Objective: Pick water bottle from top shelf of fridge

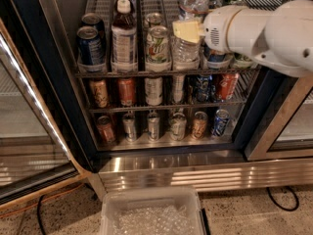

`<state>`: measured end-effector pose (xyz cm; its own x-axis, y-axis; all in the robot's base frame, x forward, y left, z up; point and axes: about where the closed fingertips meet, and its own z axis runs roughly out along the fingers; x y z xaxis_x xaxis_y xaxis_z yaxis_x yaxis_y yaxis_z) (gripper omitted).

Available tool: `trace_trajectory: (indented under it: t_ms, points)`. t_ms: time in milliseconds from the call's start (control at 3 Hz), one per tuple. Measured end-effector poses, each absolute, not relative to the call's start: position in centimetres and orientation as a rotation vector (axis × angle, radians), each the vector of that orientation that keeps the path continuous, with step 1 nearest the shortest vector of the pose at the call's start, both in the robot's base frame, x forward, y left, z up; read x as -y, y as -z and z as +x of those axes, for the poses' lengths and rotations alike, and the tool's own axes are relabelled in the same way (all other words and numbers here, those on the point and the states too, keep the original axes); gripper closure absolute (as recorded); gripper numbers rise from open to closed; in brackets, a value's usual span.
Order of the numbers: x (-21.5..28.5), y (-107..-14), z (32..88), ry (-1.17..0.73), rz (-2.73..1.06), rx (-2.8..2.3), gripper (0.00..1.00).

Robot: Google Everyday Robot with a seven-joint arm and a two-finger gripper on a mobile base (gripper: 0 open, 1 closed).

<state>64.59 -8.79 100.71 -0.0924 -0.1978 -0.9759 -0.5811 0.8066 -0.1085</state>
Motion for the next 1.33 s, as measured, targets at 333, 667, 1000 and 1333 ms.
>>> trace_trajectory:
  t_ms: [333,667,1000,1333]
  points:
    - [8.1,-99.5,63.6,-0.391,-0.674,-1.700,1.00]
    - [8.6,-99.7,63.5,-0.387,-0.673,-1.694,1.00]
    - [8.8,-98.5,61.4,-0.410,-0.684,-1.708,1.00]
    - [9.9,-96.9,57.9,-0.419,-0.662,-1.728,1.00]
